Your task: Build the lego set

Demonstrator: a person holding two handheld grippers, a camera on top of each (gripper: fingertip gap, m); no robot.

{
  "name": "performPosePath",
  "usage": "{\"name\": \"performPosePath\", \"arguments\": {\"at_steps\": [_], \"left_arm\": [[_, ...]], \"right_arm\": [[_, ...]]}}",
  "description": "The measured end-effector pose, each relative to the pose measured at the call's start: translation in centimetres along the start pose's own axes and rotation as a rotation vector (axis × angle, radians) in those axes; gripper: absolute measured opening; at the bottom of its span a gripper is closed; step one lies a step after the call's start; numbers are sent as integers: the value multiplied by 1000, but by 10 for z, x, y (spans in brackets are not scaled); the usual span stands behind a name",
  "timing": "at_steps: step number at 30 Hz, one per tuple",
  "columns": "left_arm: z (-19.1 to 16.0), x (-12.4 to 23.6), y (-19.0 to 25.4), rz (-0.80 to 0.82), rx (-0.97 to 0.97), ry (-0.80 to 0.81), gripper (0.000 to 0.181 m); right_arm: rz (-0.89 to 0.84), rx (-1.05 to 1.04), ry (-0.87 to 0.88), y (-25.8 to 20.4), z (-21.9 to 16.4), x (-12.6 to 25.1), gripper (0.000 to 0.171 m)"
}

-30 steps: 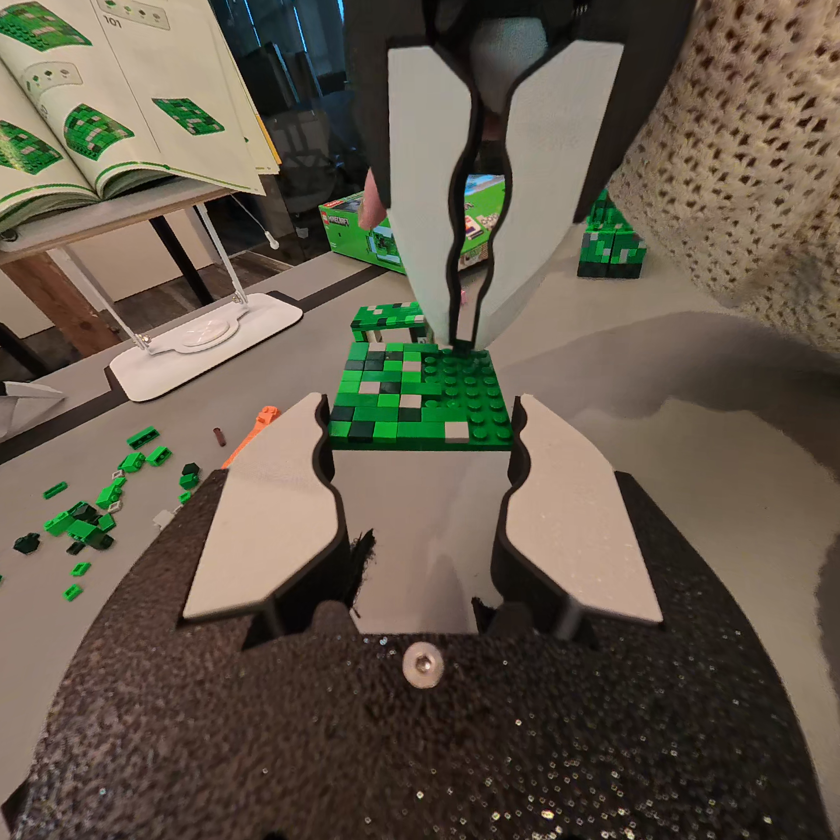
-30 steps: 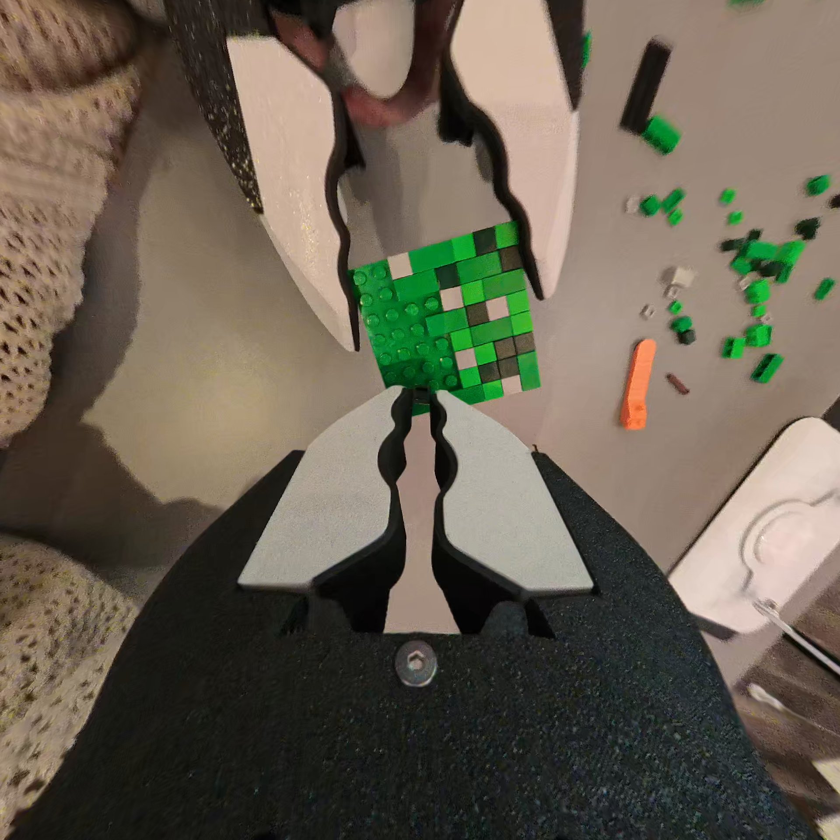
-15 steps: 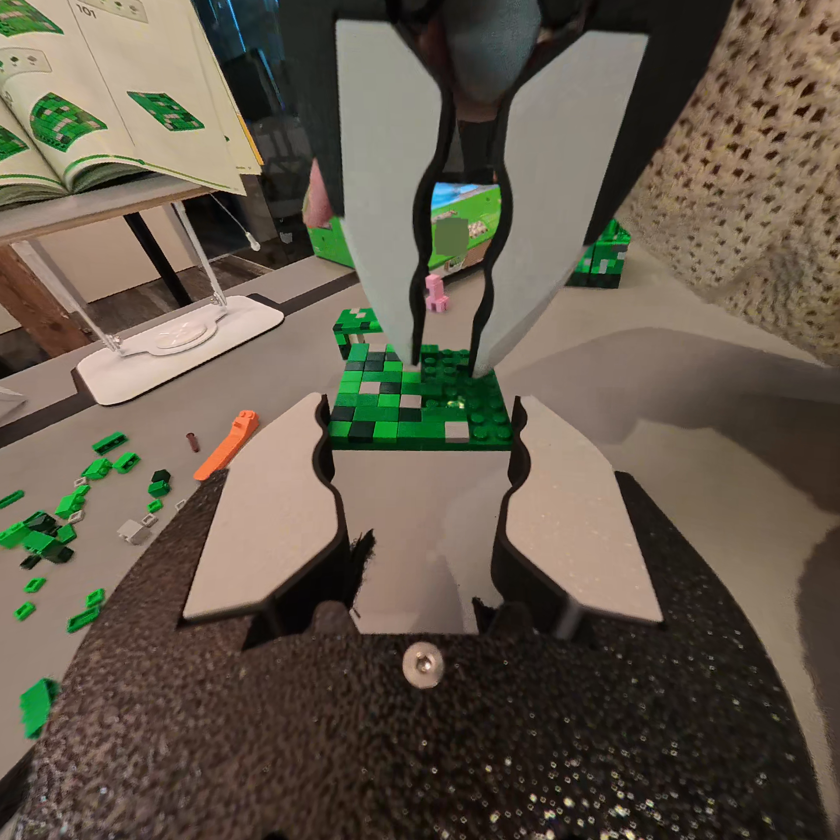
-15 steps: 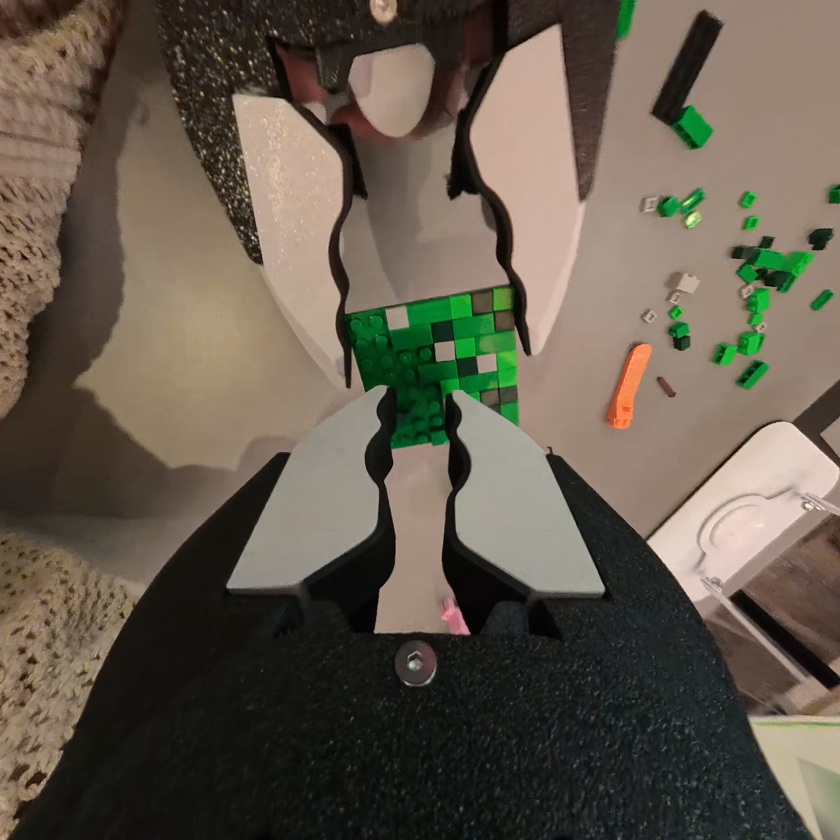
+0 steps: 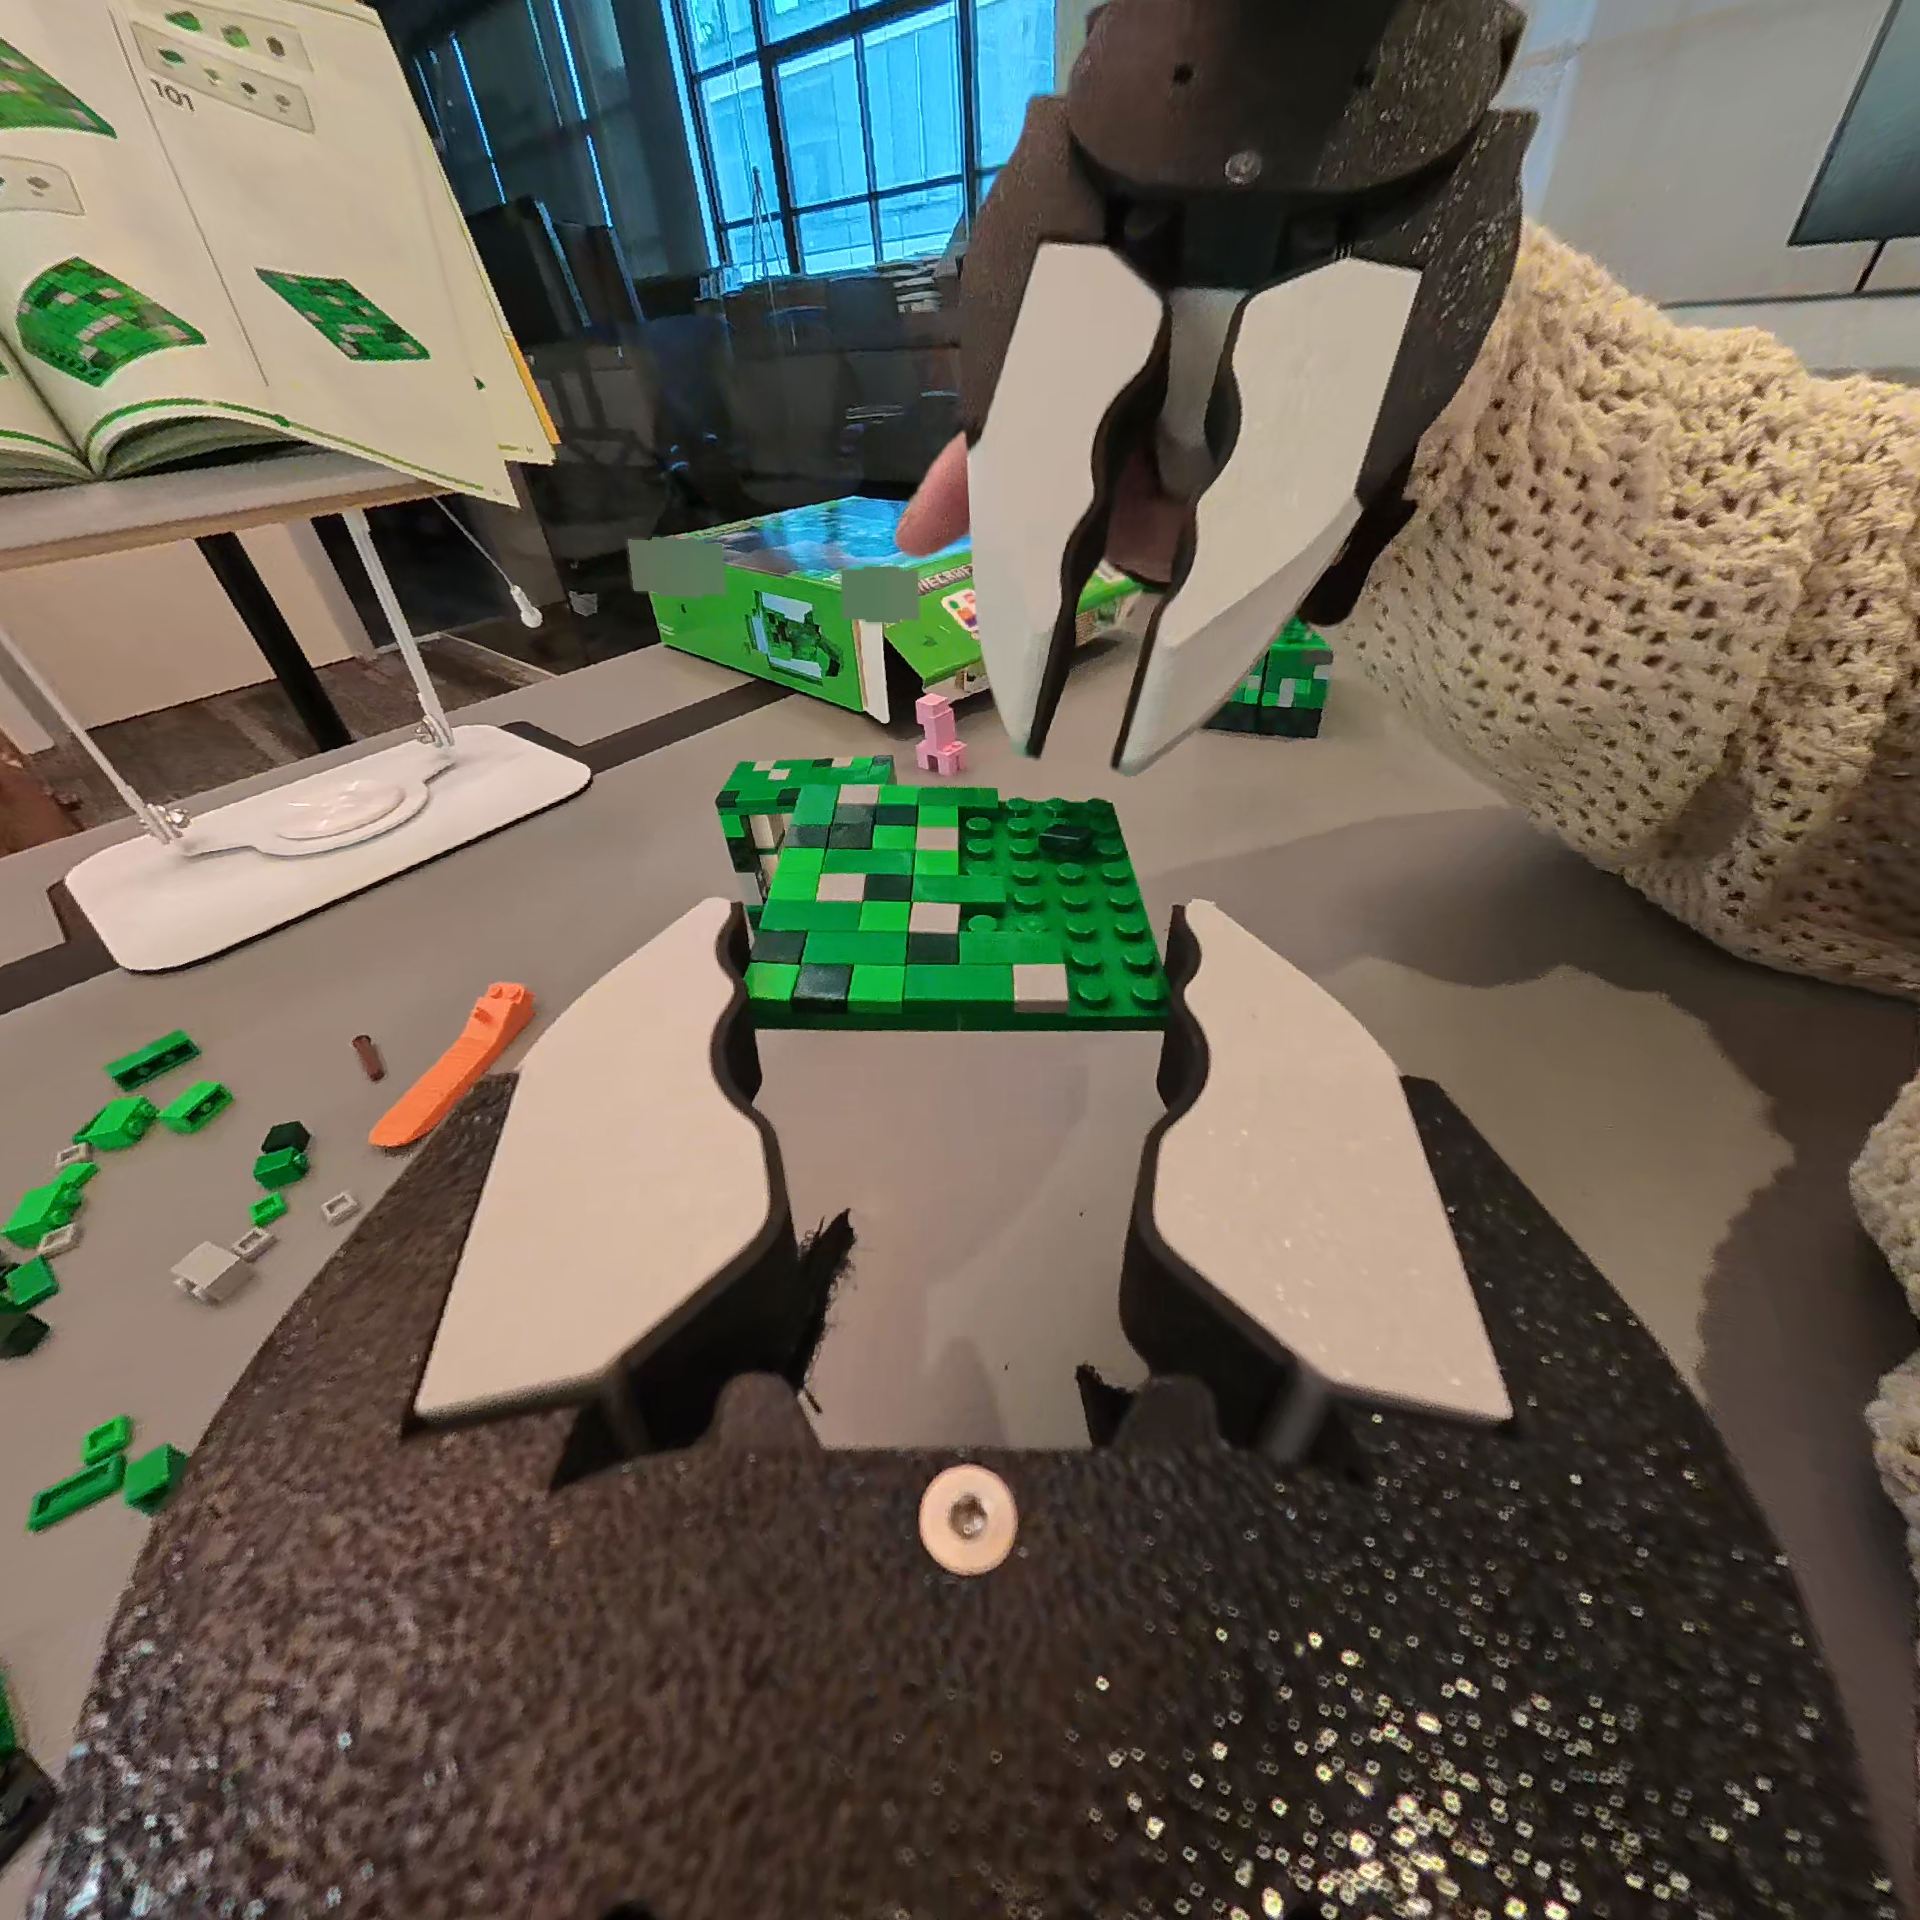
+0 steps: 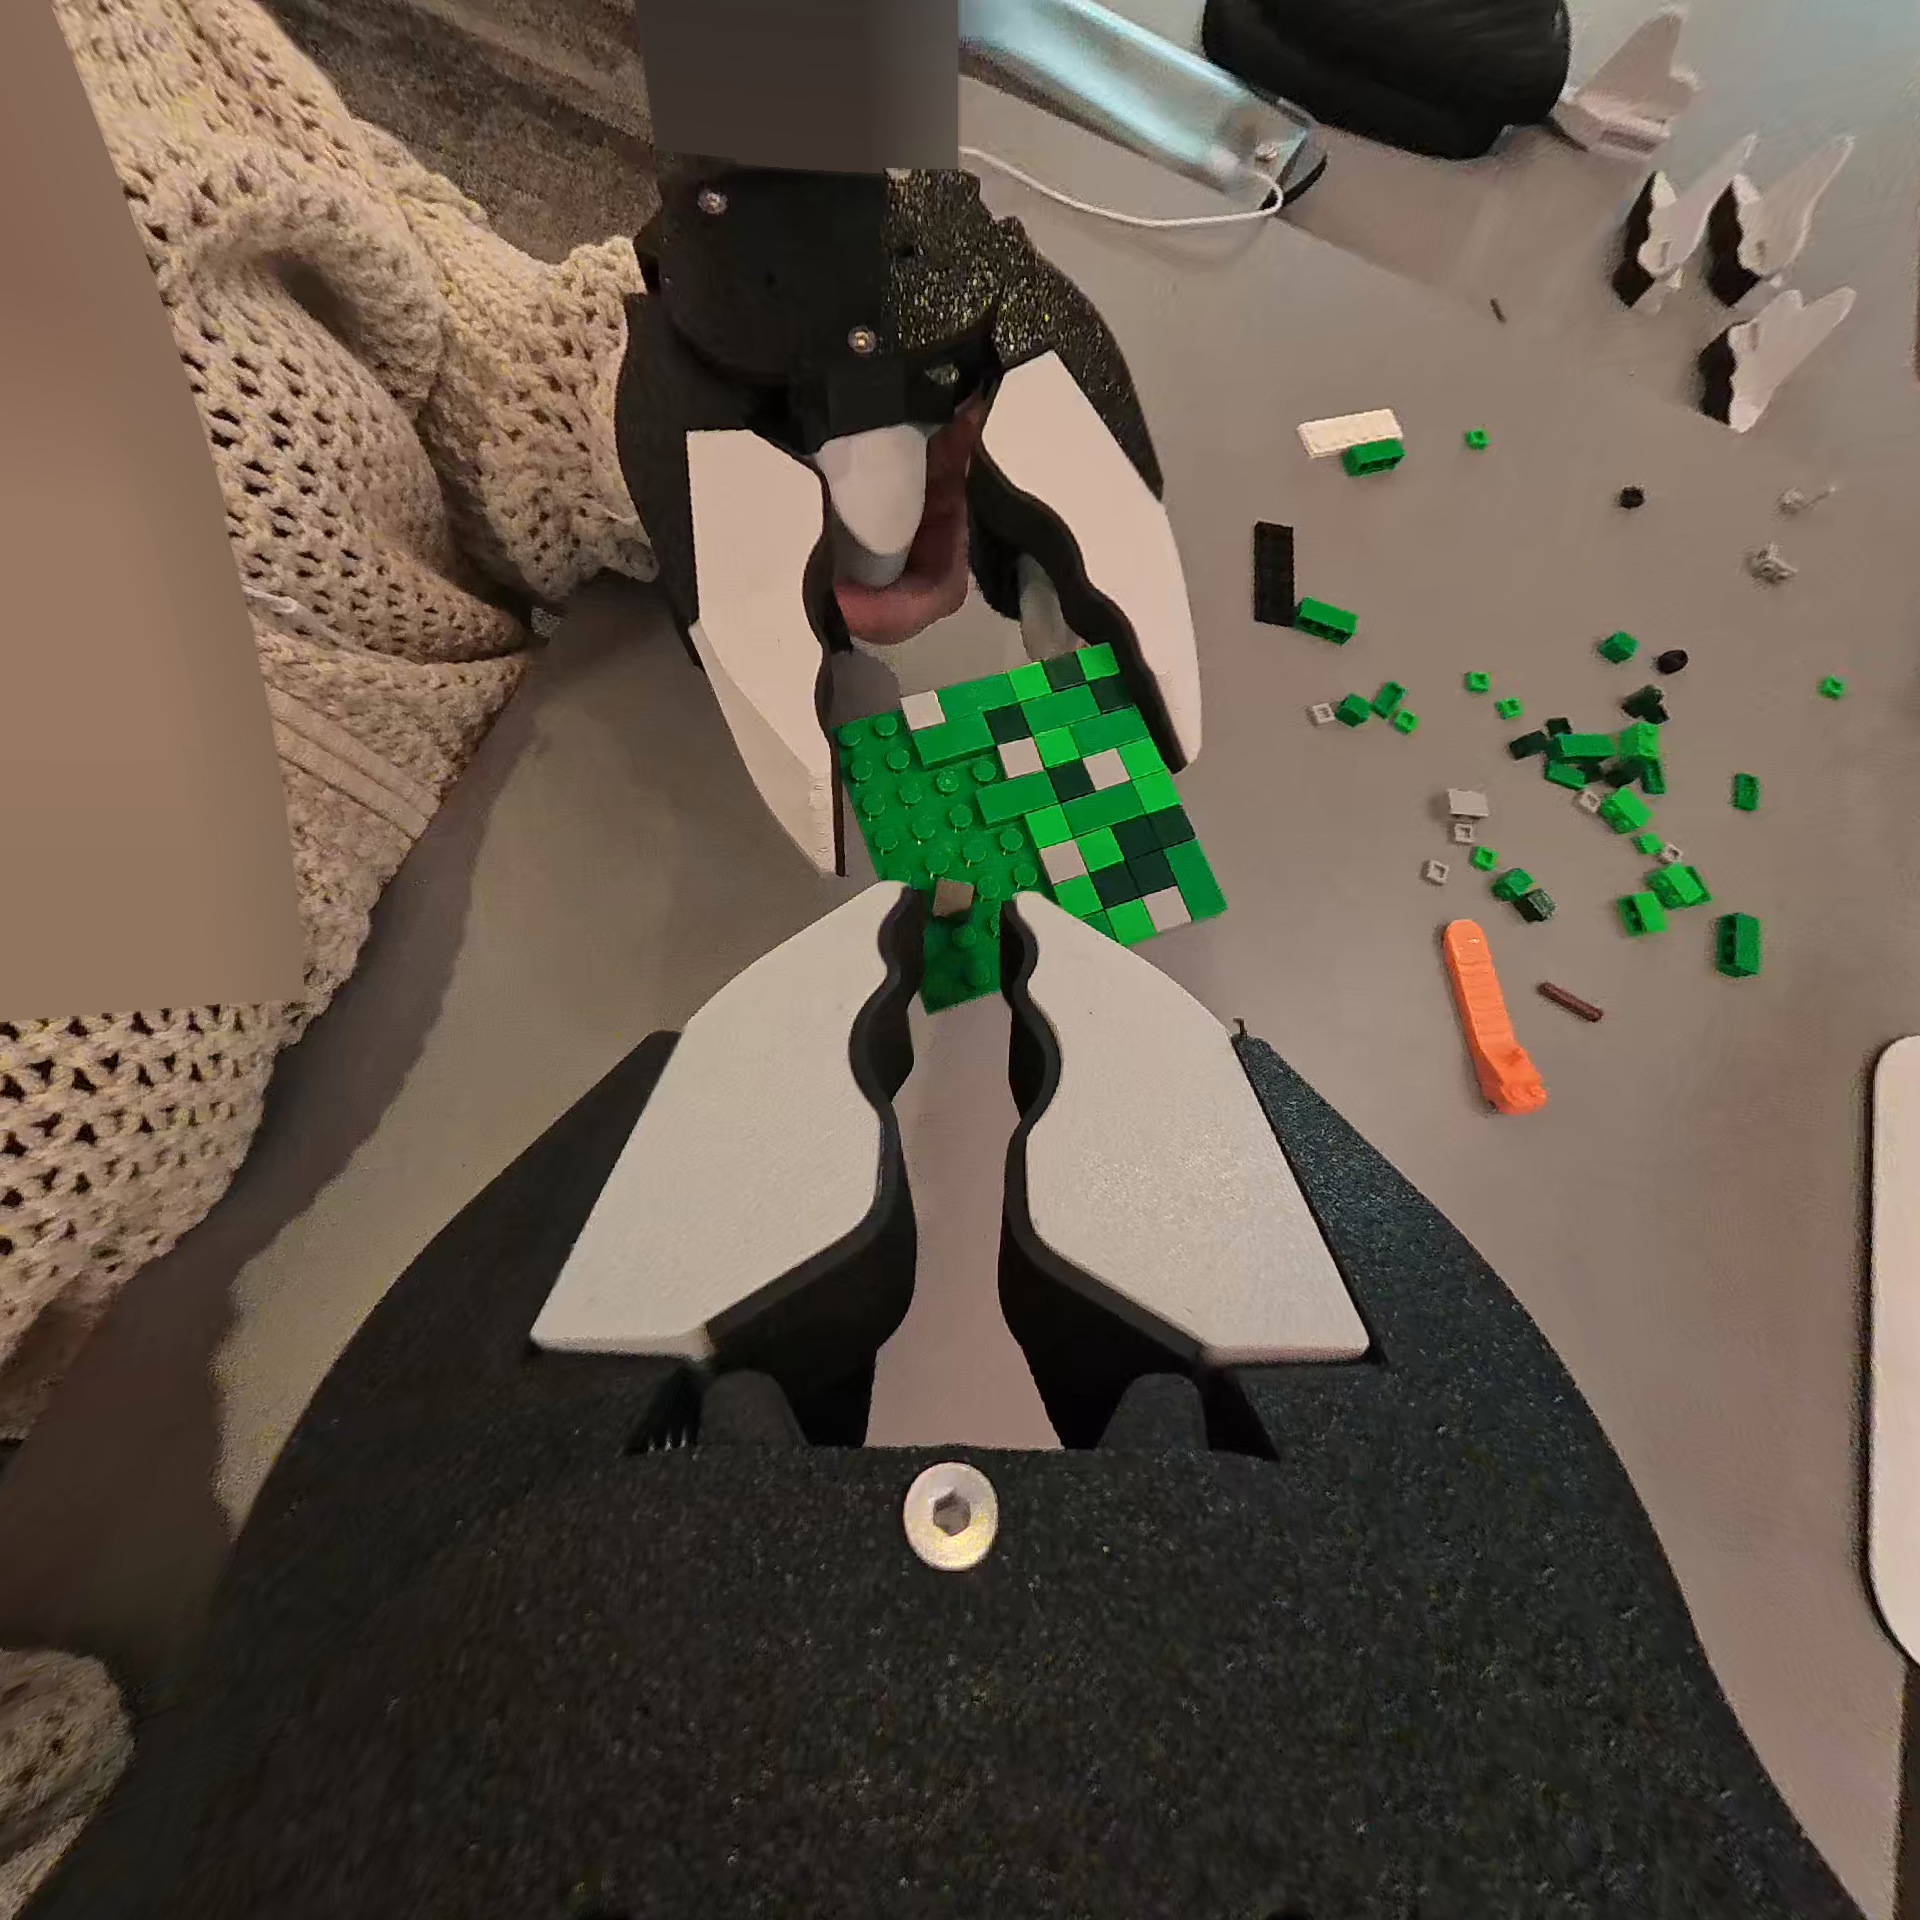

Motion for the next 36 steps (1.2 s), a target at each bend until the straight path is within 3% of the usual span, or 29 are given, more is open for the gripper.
{"name": "performPosePath", "arguments": {"at_steps": [16, 23, 36], "left_arm": [[-1, -4, 5, -32, -21, -23, 75], [-1, -8, 7, -57, -14, -32, 75], [-2, -12, 13, -92, -32, -48, 75]], "right_arm": [[51, 76, -121, -9, -4, -9, 7], [77, 157, -73, -19, 15, -9, 7], [135, 286, -148, -30, 19, -21, 7]]}}
Point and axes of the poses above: each gripper's, where its closed fingertips meet, x back along the fingers, z out of its top, y = z × x across the jaws, the point moved 5 cm from there along x, back along the fingers, and after that the axes turned 15 degrees about -z, right-handed, at the moved point
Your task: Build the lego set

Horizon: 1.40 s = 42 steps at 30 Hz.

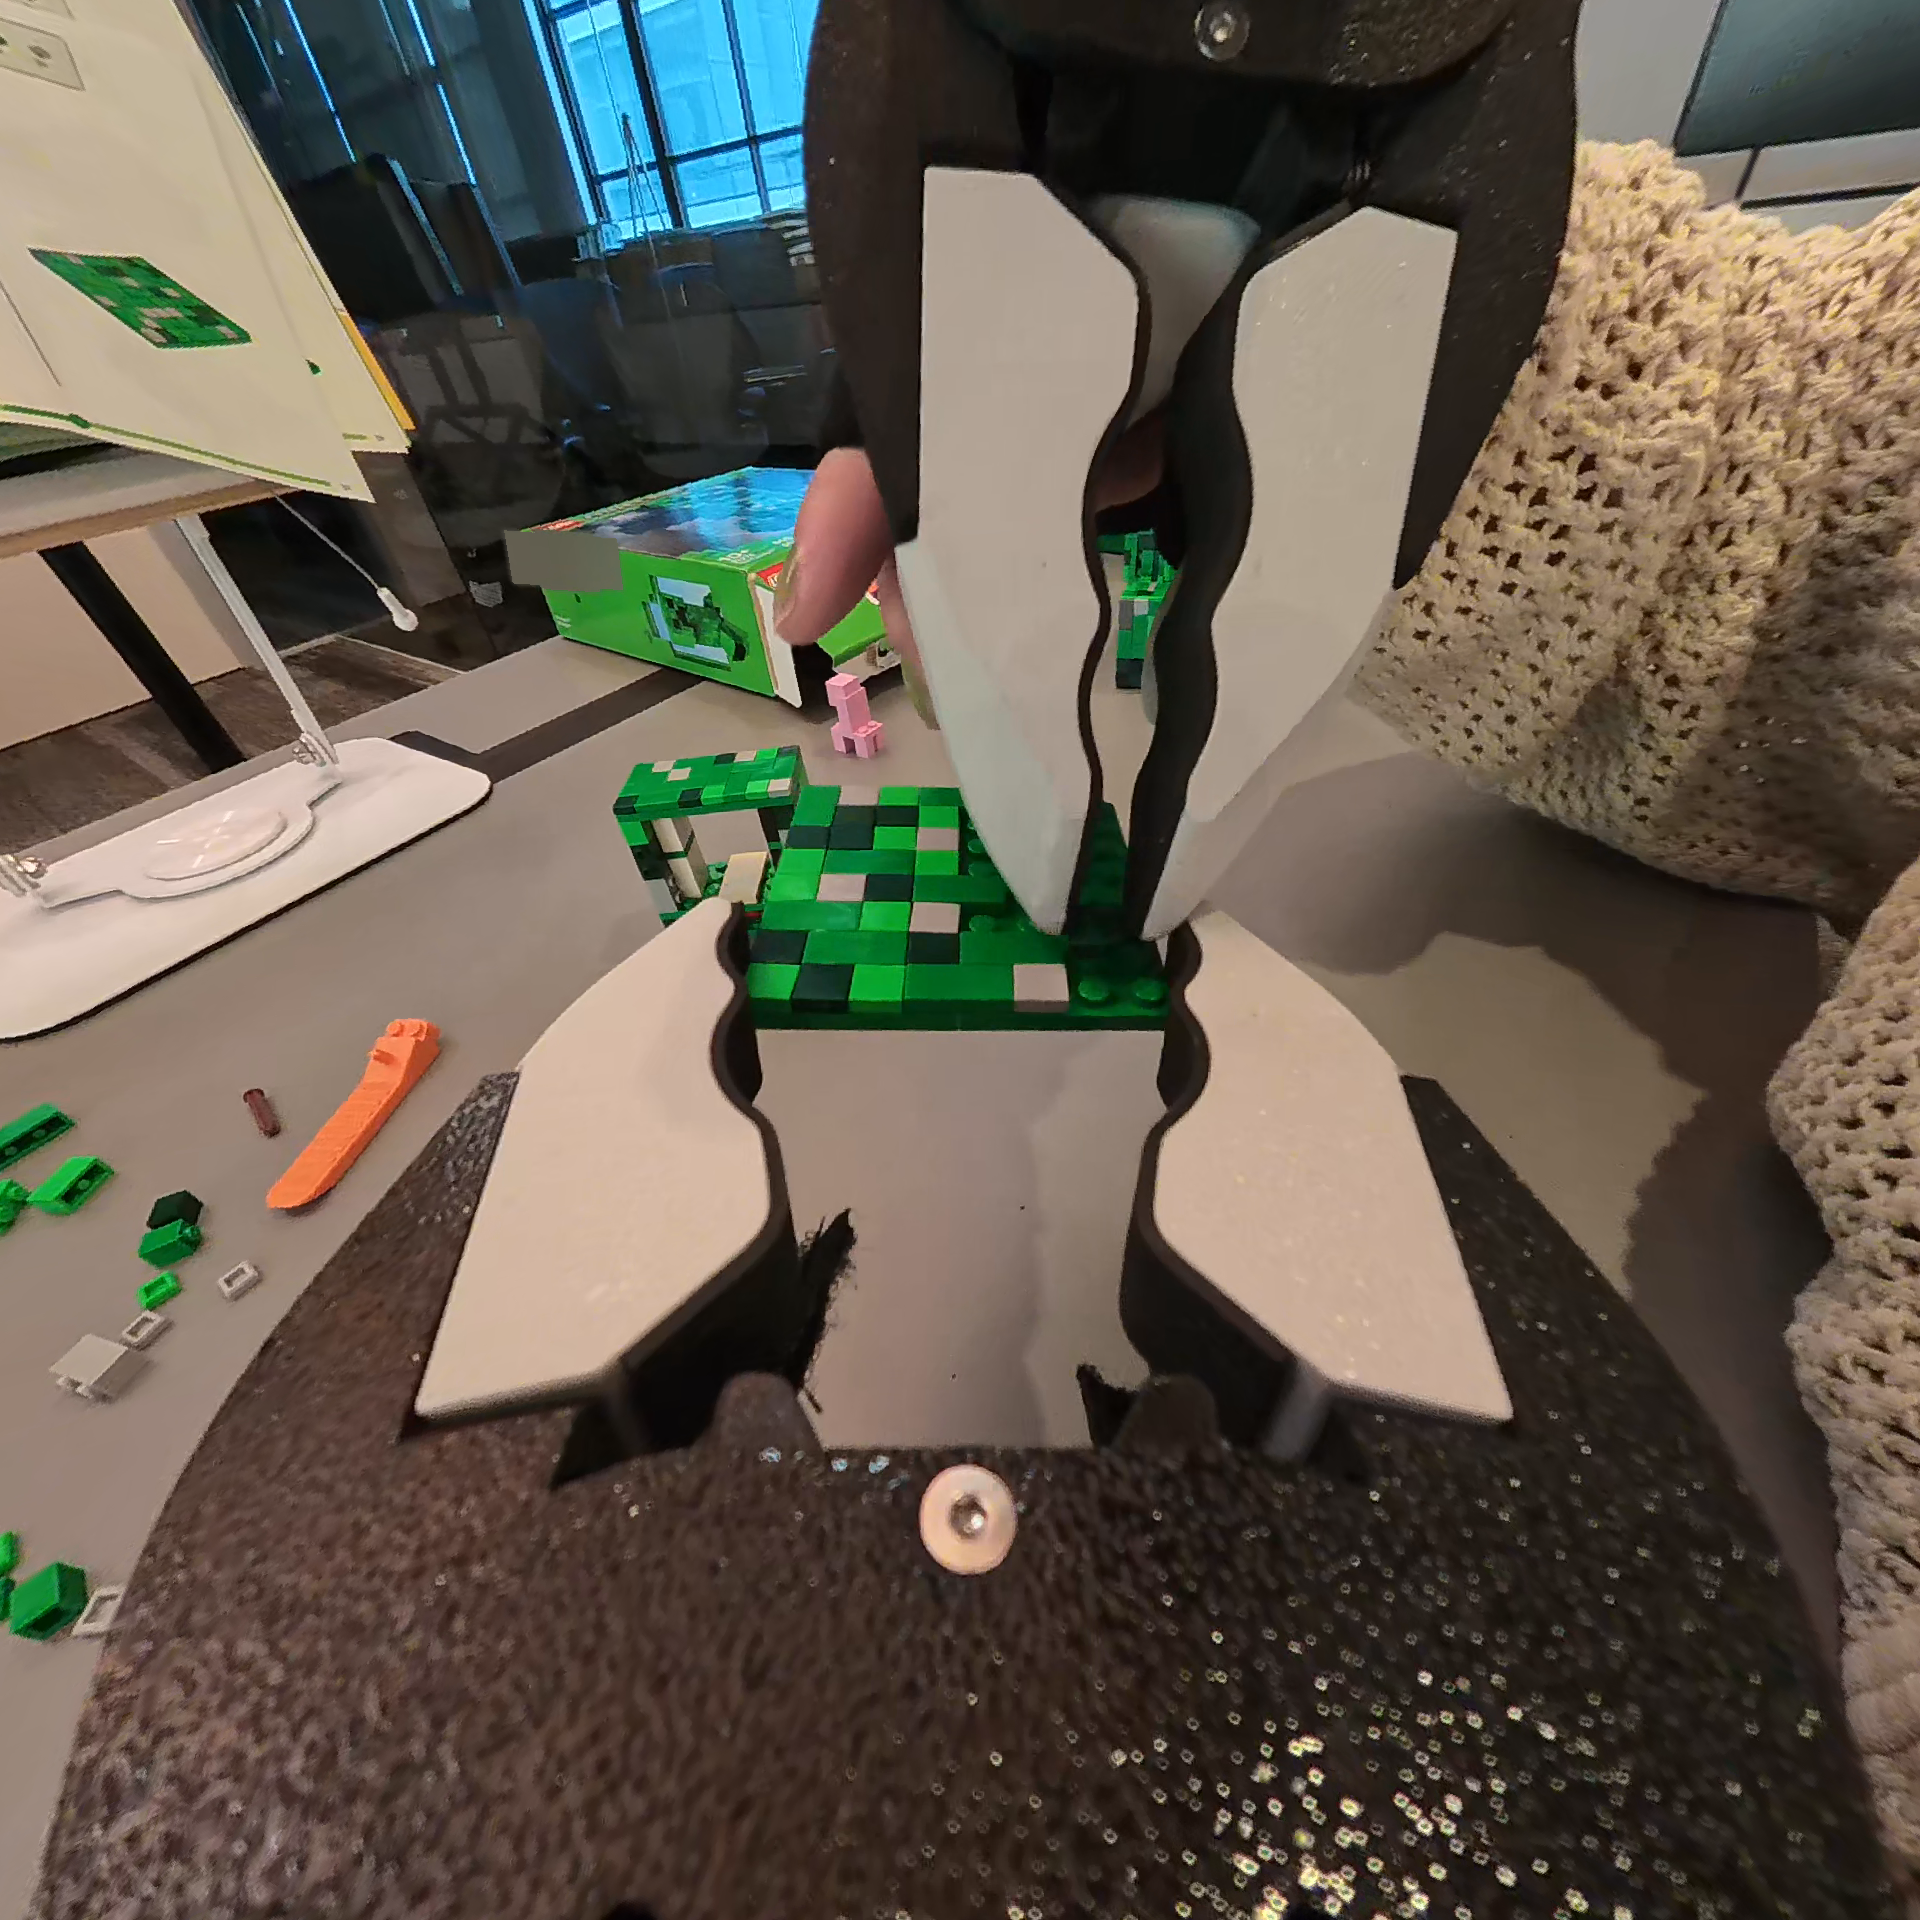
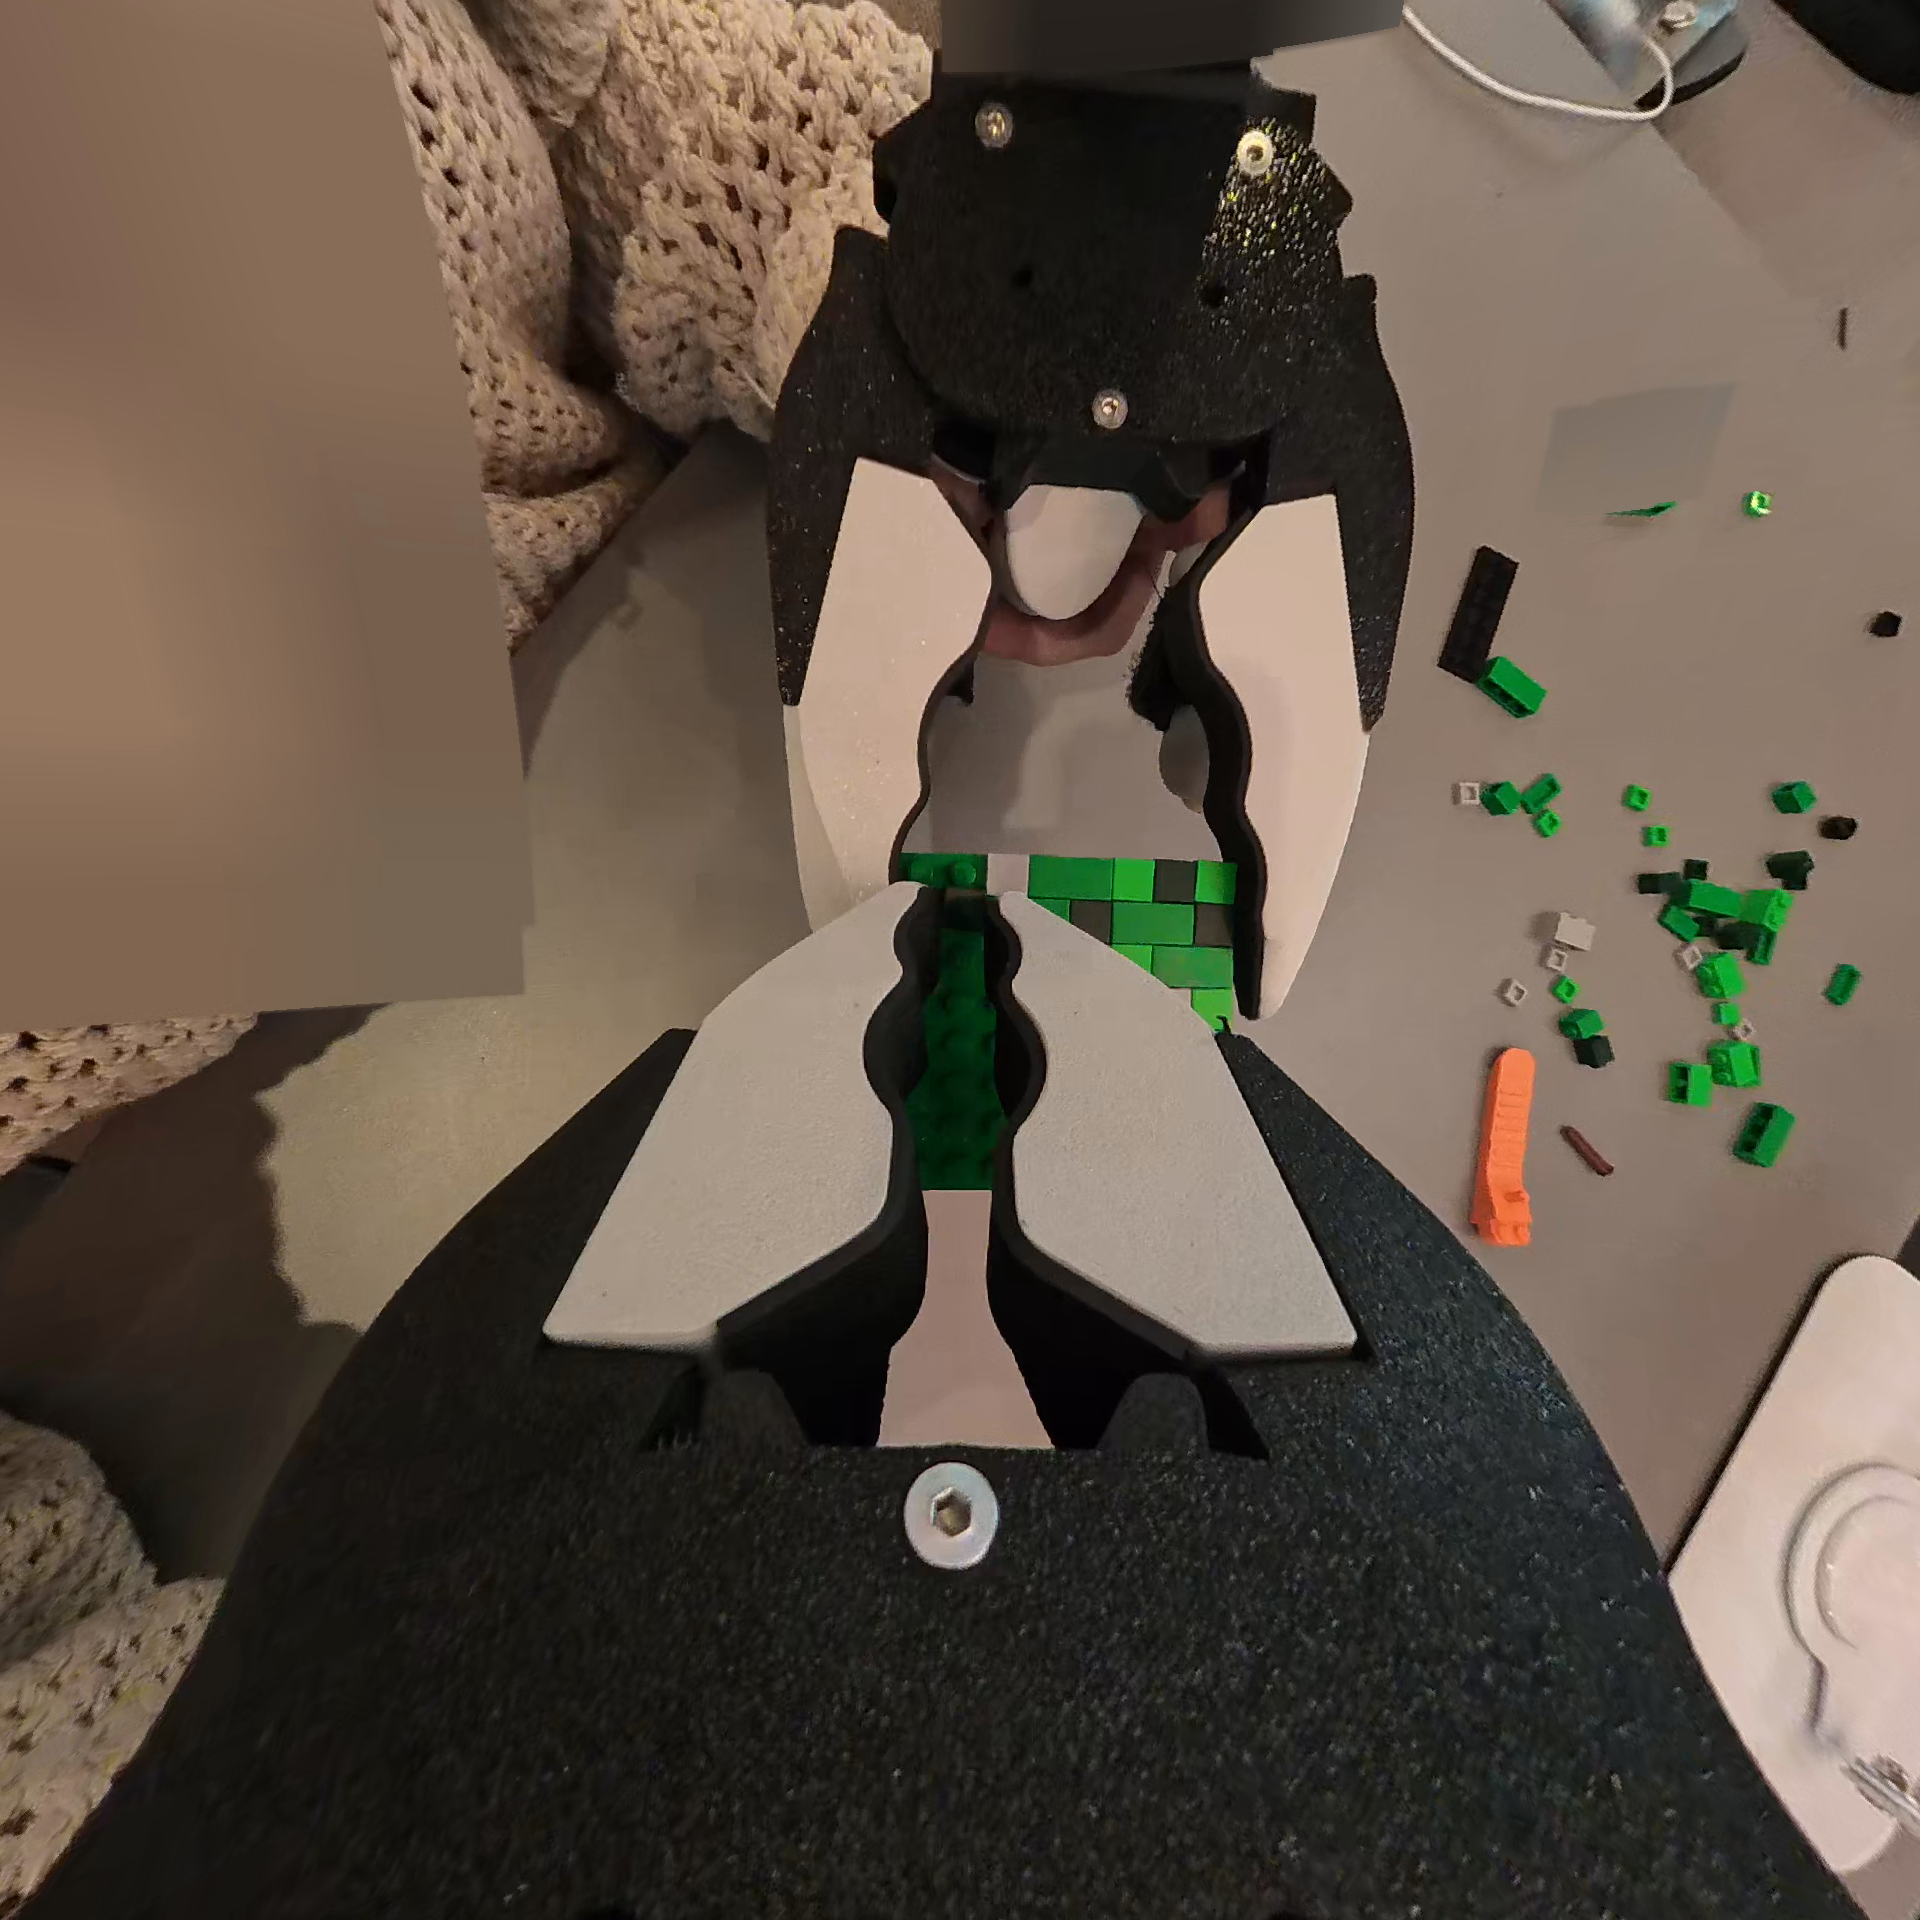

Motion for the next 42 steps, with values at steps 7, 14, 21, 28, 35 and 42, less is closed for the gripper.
{"name": "performPosePath", "arguments": {"at_steps": [7, 14, 21, 28, 35, 42], "left_arm": [[0, -1, 1, -9, 6, 7, 75], [1, 4, -1, 3, 17, 23, 75], [3, 13, -8, 34, 76, 58, 75], [7, 14, -8, 34, 120, 78, 75], [9, 11, -5, 19, 130, 82, 75], [10, 11, -5, 22, 126, 75, 75]], "right_arm": [[-2, -6, 10, 0, -2, 1, 10], [-88, -9, 97, 0, -9, 14, 24], [-414, 164, 127, -12, -22, 9, 44], [-867, 475, 233, -26, -11, -3, 37], [-966, 559, 226, -28, -7, -11, 21], [-957, 578, 223, -28, -8, -12, 19]]}}
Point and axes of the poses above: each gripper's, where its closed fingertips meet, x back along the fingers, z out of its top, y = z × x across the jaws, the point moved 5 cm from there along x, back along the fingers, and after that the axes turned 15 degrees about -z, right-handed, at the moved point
